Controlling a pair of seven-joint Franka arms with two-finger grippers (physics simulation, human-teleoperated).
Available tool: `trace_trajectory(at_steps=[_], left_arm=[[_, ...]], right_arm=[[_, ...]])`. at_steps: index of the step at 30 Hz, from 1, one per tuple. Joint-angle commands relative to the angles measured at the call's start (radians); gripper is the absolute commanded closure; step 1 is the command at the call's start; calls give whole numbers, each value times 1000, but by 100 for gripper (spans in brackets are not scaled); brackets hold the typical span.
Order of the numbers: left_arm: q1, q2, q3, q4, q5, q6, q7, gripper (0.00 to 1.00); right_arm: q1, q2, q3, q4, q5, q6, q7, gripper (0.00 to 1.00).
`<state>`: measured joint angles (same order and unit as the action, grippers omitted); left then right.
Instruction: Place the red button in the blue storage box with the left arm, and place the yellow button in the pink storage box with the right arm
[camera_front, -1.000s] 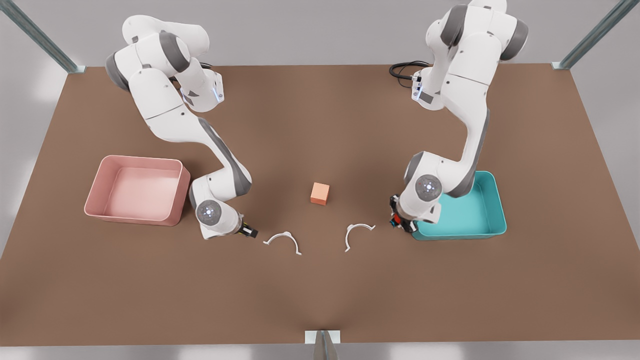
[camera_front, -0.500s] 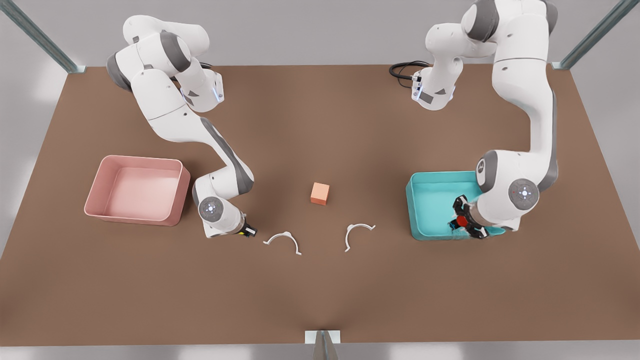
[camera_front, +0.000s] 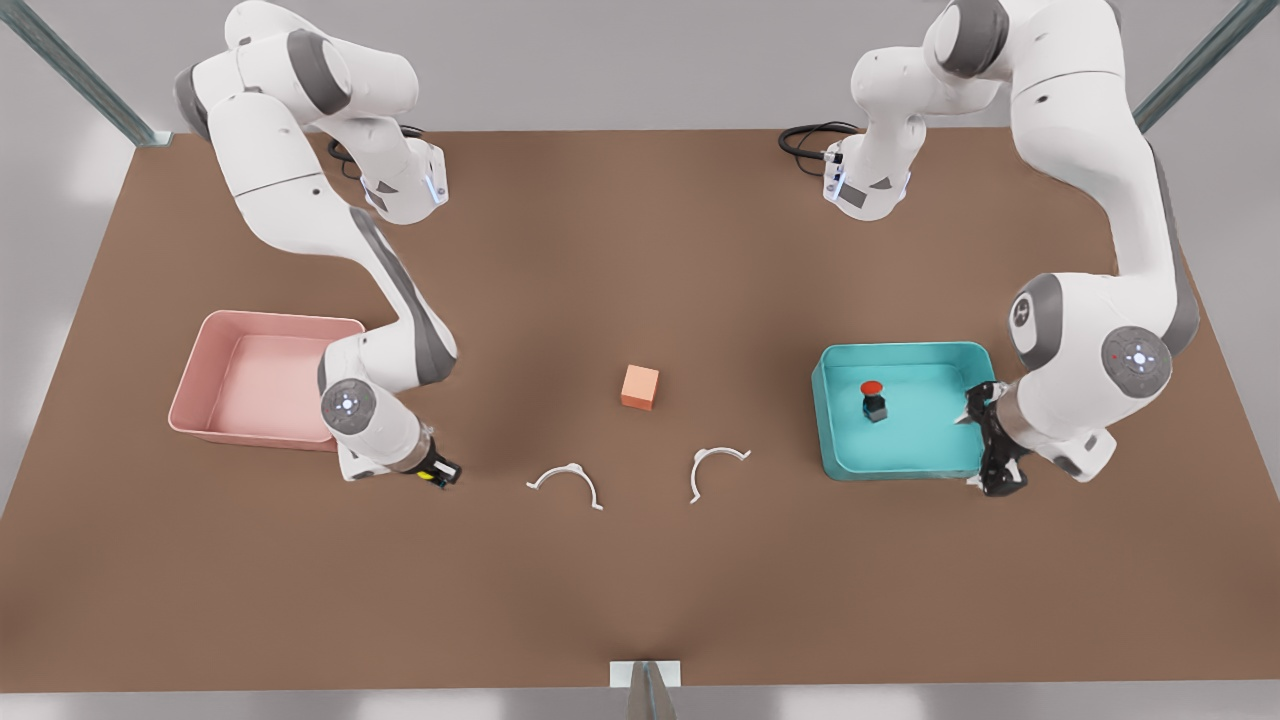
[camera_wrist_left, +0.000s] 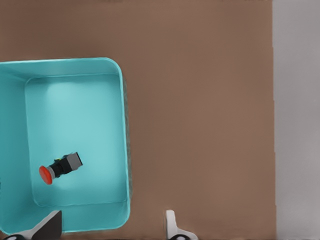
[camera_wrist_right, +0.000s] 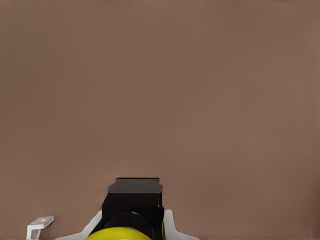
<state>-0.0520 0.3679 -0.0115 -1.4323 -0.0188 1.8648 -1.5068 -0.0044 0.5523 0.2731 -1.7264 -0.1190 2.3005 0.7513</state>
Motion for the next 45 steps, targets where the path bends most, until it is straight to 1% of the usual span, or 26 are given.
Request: trace_trajectory(at_steps=[1, 2, 4, 5, 9, 16, 24, 25, 31, 32, 33, 37, 40, 41, 43, 45], left_arm=[[3, -32, 1, 79, 22, -252, 1531, 0], [1, -78, 1, 84, 22, -276, 1560, 0], [-17, -188, 1, 79, 22, -320, 1559, 0], [-17, -202, 1, 79, 22, -320, 1560, 0], [-17, -202, -2, 84, 23, -392, 1553, 0], [-43, -202, -5, 82, 23, -427, 1551, 0], [-42, -207, -2, 84, 23, -429, 1550, 0], [-42, -204, -1, 82, 22, -429, 1551, 0], [-42, -205, -1, 82, 23, -444, 1550, 0], [-42, -208, -2, 82, 23, -446, 1550, 0], [-42, -215, -2, 82, 23, -451, 1551, 0], [-42, -215, -2, 82, 25, -450, 1551, 0], [-42, -213, -2, 82, 25, -447, 1553, 0], [-42, -213, -2, 82, 25, -447, 1553, 0], [-43, -213, -2, 84, 25, -447, 1553, 0], [-43, -213, -2, 84, 25, -447, 1553, 0]], right_arm=[[-78, -20, 55, -2, -19, -104, -179, 70], [-120, -35, 83, -2, -19, -139, -202, 70], [-163, -75, 87, -5, -19, -200, -273, 69], [-178, -92, 89, -22, -19, -202, -296, 69], [-227, -152, 90, -71, -19, -233, -360, 69], [-336, -236, 92, -182, -19, -237, -500, 69], [-430, -399, 103, -384, -11, -234, -559, 69], [-442, -402, 103, -412, -11, -230, -564, 68], [-545, -416, 104, -440, -11, -230, -675, 66], [-543, -416, 106, -443, -14, -234, -679, 22], [-543, -414, 106, -443, -16, -234, -681, 0], [-534, -414, 107, -426, -17, -236, -687, 0], [-533, -402, 140, -346, -13, -237, -679, 0], [-529, -402, 162, -308, -13, -240, -679, 0], [-525, -403, 210, -171, -14, -366, -673, 0], [-523, -405, 232, 8, -13, -575, -668, 0]])
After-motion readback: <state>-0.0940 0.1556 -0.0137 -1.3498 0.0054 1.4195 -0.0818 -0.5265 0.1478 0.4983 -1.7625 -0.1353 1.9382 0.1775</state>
